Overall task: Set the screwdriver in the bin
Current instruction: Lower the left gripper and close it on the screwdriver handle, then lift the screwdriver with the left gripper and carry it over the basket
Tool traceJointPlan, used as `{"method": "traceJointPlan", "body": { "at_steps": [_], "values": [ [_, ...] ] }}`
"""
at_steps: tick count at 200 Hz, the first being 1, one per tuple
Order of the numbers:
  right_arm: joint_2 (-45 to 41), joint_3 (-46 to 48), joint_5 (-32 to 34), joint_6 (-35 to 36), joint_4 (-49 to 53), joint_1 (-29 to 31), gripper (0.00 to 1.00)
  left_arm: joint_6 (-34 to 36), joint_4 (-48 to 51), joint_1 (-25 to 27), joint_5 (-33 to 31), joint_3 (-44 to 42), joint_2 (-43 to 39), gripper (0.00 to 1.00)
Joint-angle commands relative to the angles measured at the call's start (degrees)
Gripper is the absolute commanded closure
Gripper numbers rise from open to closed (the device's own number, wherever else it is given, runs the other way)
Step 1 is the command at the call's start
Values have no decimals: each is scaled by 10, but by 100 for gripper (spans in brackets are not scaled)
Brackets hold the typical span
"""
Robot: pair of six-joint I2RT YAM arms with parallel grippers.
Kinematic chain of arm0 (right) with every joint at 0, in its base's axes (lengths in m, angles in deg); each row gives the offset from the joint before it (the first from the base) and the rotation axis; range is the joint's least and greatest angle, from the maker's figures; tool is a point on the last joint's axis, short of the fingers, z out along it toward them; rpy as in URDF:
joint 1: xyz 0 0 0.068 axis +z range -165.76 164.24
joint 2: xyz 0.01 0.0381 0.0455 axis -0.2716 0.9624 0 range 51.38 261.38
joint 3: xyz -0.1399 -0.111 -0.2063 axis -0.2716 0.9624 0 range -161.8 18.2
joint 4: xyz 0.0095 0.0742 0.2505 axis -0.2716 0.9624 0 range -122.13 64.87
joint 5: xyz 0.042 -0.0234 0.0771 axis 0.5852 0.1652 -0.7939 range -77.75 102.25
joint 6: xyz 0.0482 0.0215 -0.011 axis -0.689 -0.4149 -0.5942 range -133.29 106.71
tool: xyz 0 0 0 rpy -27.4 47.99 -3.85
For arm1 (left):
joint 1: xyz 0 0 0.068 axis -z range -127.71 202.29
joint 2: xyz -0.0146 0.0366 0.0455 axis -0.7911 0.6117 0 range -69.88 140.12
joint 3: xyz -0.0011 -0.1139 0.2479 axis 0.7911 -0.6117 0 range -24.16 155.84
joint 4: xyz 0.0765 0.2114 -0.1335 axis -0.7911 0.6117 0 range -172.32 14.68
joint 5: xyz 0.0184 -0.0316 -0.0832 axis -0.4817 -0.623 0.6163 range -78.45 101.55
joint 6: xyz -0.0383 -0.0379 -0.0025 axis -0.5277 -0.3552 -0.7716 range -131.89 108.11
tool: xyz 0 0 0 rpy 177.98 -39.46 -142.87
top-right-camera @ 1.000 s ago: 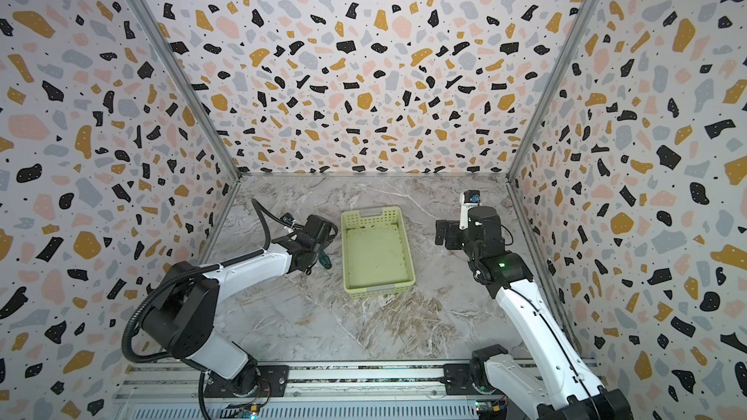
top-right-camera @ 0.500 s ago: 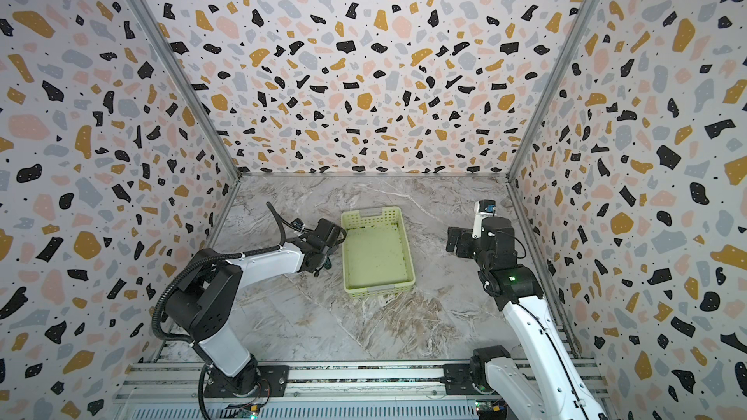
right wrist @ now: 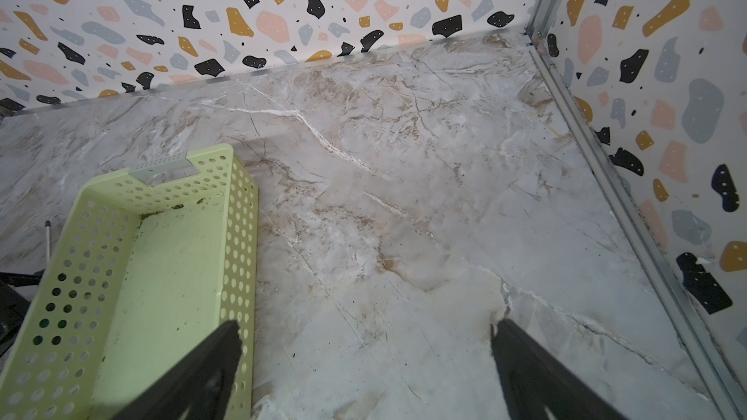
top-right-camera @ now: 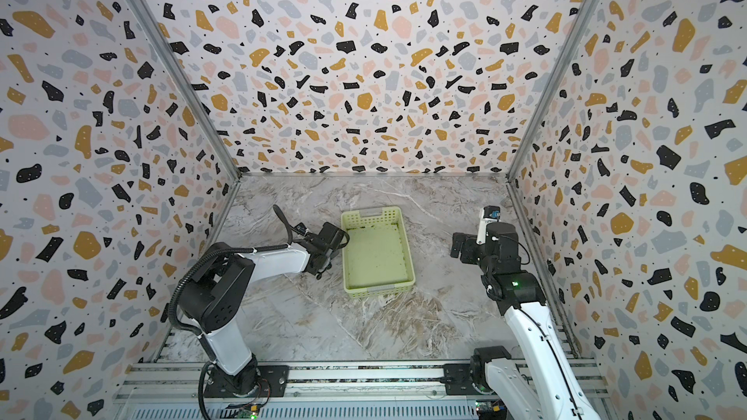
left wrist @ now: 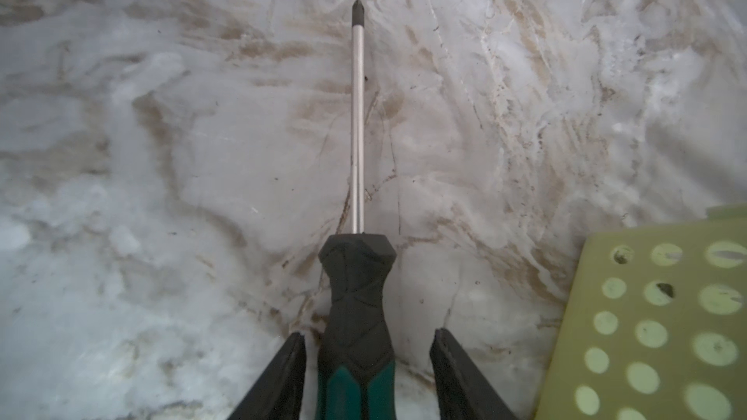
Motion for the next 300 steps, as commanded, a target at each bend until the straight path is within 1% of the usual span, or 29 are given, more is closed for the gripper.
{"method": "traceJointPlan", "body": {
  "at_steps": [1,17,28,46,72,78,90,132,141,169,177,191,218,256,299,300],
  "values": [
    [-10,4,-9,9,8,-8,1,-4,6,2,-2,13,8,50],
    [-13,7,-12,10,9,-12,1,-2,11,2,-5,15,9,52],
    [-15,9,-13,12,9,-15,1,-1,13,2,-7,17,10,61],
    [-18,11,-13,14,9,-17,1,1,20,2,-9,20,11,70],
    [-23,12,-13,17,10,-20,1,2,29,2,-16,20,10,74],
    [-23,12,-14,17,10,-20,1,2,31,2,-16,20,8,78],
    [-24,13,-14,16,10,-20,1,3,36,2,-18,18,4,82],
    [-23,13,-16,19,10,-21,1,13,35,3,-26,-1,-42,83],
    [-23,13,-17,20,11,-21,1,21,40,3,-29,-4,-53,87],
    [-23,17,-18,20,8,-21,1,56,51,3,-35,-6,-93,88],
    [-23,19,-22,21,5,-21,1,77,47,3,-28,-5,-102,86],
    [-20,23,-30,18,0,-21,1,106,63,3,-19,9,-110,85],
    [-17,29,-40,16,-3,-21,1,146,100,7,-9,38,-121,84],
    [-21,30,-41,14,-1,-21,1,160,161,32,-28,83,-138,84],
    [-25,28,-44,12,6,-21,1,174,183,80,-37,159,-124,82],
    [-25,28,-44,11,6,-22,1,182,183,80,-37,160,-123,82]
  ]
}}
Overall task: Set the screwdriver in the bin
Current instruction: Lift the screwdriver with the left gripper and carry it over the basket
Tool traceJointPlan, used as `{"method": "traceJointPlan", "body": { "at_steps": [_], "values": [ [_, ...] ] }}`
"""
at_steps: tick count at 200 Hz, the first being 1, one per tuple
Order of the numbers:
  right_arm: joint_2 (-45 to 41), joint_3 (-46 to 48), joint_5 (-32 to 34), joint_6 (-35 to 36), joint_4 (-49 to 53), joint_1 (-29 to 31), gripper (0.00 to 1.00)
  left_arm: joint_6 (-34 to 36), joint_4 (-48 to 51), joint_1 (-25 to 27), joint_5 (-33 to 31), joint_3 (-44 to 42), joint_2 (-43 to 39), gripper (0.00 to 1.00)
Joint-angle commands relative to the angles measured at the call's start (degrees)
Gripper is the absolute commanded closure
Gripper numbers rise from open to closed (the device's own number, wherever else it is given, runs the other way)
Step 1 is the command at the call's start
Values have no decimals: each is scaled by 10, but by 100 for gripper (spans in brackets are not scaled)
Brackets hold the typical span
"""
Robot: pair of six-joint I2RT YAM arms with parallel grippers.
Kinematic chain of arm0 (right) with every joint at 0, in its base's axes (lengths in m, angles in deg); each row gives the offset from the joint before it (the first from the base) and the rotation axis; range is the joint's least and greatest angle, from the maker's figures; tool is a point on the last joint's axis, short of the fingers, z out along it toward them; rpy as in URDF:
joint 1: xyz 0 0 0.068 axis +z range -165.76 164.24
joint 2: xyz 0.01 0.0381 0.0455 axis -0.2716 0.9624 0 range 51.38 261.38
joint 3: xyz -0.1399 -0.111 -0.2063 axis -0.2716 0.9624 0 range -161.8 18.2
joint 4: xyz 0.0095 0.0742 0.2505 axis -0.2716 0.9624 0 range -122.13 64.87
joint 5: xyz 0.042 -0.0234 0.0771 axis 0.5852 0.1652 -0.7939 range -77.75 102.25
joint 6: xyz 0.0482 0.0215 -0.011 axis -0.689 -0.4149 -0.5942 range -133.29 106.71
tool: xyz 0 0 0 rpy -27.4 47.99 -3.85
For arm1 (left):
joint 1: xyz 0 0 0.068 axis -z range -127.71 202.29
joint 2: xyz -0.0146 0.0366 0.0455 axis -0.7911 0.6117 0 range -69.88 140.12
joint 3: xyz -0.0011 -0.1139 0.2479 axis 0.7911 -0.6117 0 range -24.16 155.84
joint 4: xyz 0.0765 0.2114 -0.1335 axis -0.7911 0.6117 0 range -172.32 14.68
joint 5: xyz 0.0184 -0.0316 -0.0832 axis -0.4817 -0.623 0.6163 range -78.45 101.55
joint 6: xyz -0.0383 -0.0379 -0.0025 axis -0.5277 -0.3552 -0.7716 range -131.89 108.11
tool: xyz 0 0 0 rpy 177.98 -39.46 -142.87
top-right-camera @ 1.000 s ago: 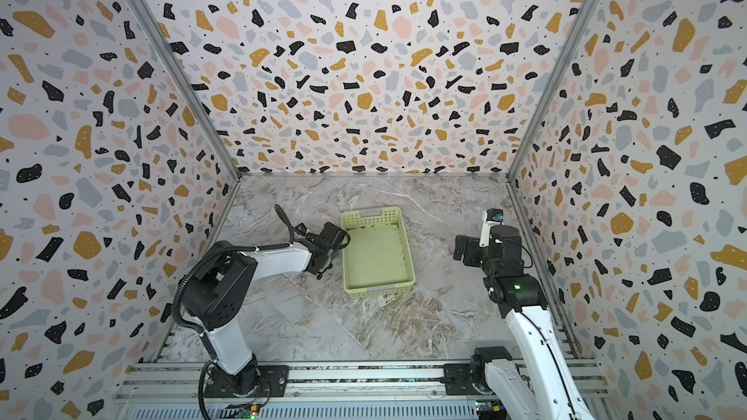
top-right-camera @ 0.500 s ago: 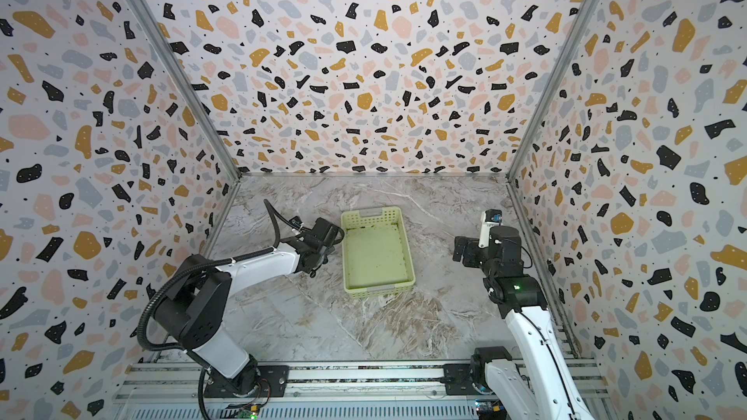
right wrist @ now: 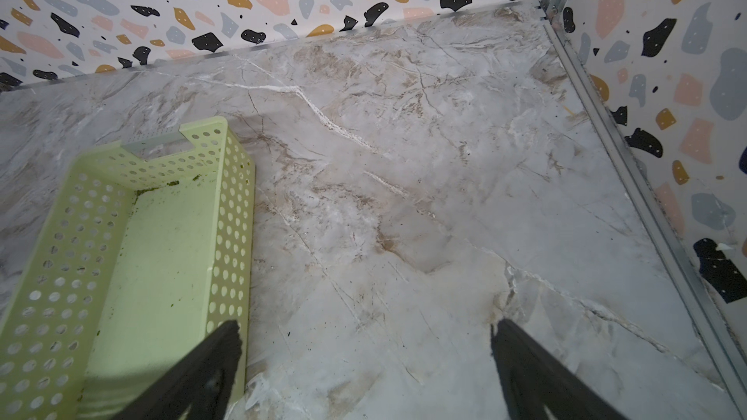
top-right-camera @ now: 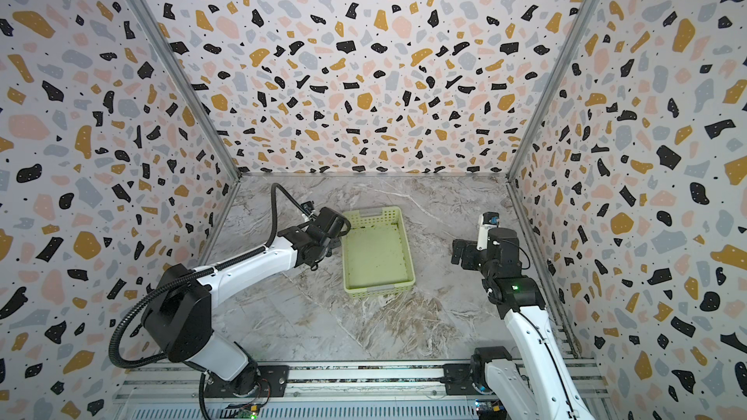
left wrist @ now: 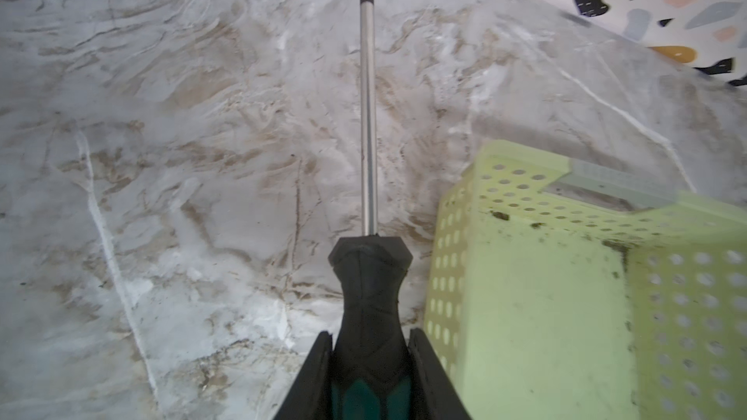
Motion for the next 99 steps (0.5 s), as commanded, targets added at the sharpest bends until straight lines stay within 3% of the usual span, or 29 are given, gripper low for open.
{"method": "traceJointPlan", "body": {
  "at_steps": [1,27,78,99],
  "values": [
    [-11,-3,-5,-4,5,-3,1,33,29,32,-22,57,4,82],
    [-18,-1,-6,-8,9,-3,1,60,2,55,4,84,26,81],
    [-22,-2,-17,-19,12,-3,1,39,-45,101,65,110,103,80],
    [-22,-2,-26,-23,14,-3,1,71,-42,108,76,138,141,78]
  ]
}}
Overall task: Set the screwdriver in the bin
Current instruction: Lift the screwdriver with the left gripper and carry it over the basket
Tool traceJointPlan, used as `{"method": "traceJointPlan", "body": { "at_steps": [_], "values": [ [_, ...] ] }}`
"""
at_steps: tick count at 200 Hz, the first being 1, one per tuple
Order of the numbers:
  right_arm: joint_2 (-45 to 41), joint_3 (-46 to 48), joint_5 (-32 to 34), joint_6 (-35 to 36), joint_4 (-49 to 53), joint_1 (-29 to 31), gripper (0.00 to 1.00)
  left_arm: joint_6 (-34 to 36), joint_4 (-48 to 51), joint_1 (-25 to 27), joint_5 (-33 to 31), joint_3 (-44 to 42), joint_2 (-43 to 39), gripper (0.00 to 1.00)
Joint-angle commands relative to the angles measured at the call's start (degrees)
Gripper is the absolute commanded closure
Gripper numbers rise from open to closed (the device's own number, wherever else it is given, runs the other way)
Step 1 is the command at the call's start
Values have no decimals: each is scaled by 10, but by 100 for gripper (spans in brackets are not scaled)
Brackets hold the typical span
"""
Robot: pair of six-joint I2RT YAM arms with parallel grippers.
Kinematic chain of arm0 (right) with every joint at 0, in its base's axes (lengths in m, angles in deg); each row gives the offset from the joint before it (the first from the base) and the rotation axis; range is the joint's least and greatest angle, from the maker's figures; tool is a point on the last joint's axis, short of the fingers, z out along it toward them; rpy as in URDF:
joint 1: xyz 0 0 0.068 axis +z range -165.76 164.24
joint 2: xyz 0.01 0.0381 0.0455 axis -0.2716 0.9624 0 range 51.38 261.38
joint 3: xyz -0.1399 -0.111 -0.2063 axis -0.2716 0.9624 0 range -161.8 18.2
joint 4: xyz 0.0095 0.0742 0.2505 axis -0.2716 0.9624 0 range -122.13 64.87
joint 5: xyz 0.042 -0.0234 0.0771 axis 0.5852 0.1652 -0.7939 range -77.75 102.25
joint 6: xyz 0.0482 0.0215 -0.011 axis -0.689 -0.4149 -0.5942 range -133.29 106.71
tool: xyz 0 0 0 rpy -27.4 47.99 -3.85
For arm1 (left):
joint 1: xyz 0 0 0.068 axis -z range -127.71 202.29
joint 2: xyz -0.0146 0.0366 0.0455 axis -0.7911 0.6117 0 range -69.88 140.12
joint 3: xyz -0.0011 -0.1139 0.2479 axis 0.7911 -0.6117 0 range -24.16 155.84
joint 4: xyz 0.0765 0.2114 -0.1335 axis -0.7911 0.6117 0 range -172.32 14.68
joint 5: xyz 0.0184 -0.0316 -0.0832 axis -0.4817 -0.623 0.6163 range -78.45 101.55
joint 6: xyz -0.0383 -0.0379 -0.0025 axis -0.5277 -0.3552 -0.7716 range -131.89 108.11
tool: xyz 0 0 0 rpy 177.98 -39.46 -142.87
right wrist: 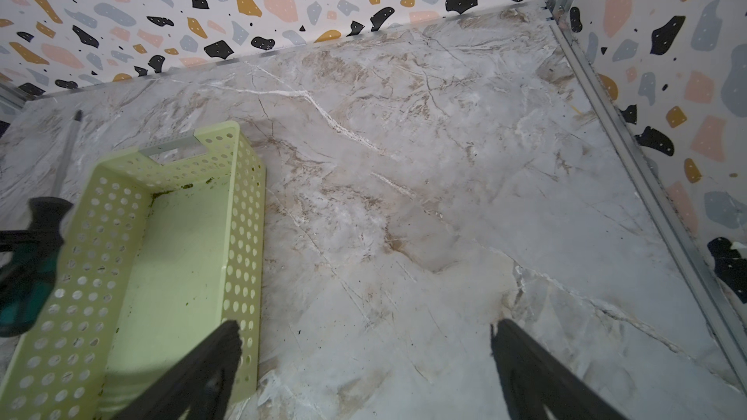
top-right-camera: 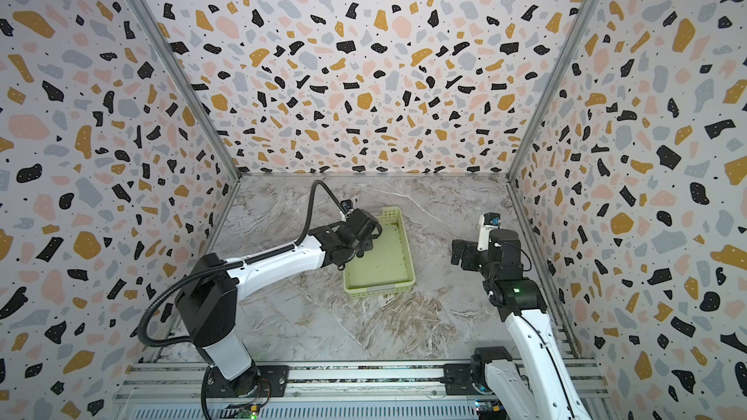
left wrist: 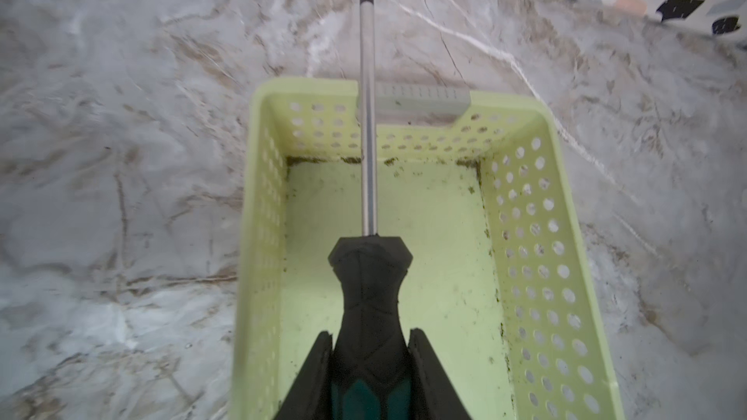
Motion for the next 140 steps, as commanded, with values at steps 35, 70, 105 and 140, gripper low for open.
{"method": "traceJointPlan", "body": {
  "at_steps": [35,70,105,140],
  "values": [
    [-12,3,-15,-9,11,-3,1,99,27,8,21,94,91,77],
    [-17,10,-15,-11,8,-3,1,120,34,8,35,98,123,76],
    [-14,12,-15,-9,3,-3,1,122,36,9,30,91,135,75],
    [-12,6,-14,-6,6,-3,1,134,35,9,32,95,143,74]
  ]
}}
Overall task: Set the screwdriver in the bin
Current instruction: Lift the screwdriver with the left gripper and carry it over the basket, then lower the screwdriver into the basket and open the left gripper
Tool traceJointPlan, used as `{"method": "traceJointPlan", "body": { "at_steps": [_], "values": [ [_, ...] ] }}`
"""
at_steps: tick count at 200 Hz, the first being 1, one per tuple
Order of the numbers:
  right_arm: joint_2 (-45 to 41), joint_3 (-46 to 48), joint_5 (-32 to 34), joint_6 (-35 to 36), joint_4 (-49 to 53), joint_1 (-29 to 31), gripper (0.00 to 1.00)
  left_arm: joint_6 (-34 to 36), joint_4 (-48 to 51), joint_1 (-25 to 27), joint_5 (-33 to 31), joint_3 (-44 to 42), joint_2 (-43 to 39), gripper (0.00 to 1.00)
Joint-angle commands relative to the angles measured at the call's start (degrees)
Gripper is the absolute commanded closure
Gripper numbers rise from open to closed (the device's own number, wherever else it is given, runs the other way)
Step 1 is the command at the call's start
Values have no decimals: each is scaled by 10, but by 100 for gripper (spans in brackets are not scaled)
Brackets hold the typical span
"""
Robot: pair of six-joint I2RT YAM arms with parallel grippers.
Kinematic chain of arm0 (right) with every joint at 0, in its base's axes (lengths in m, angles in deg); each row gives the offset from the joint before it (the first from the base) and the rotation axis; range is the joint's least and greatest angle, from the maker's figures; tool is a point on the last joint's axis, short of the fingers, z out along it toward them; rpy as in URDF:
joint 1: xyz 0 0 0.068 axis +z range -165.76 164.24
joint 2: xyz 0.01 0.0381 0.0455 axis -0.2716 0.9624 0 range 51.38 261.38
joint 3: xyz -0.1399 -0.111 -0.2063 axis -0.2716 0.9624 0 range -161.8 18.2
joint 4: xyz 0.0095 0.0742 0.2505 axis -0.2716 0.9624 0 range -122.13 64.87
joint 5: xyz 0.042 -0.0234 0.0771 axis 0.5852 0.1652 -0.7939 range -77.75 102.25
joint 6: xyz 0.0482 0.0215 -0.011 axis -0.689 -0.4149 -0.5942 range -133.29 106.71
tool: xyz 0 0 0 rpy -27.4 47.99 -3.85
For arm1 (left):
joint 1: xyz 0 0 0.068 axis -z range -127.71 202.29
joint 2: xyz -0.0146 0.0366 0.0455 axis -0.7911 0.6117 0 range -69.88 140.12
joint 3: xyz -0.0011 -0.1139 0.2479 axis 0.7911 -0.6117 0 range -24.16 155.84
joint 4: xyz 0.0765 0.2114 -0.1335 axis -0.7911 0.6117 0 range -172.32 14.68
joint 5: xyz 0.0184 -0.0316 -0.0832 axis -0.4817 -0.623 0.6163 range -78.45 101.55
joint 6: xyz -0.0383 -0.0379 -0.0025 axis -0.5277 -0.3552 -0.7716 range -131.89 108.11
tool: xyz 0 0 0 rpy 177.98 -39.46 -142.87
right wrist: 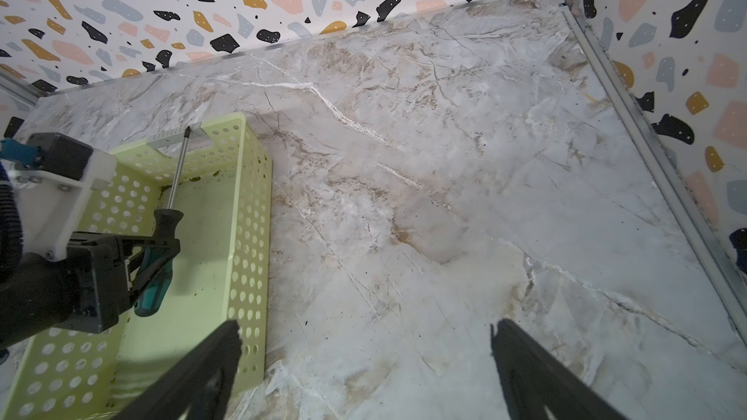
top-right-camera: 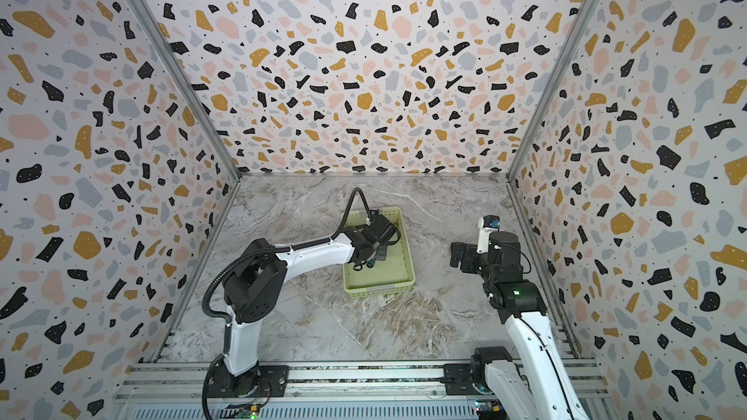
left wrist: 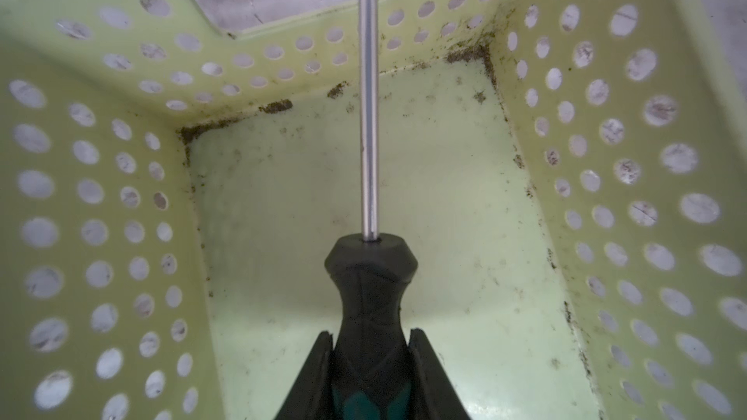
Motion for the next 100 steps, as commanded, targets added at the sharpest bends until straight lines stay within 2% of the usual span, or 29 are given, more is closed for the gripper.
{"method": "traceJointPlan", "body": {
  "at_steps": [1,100],
  "values": [
    [-4,-5,-2,0,3,-2,1,20,7,1,4,11,6,74],
    [-5,-7,-8,0,5,-2,1,23,15,0,14,20,17,71]
  ]
}}
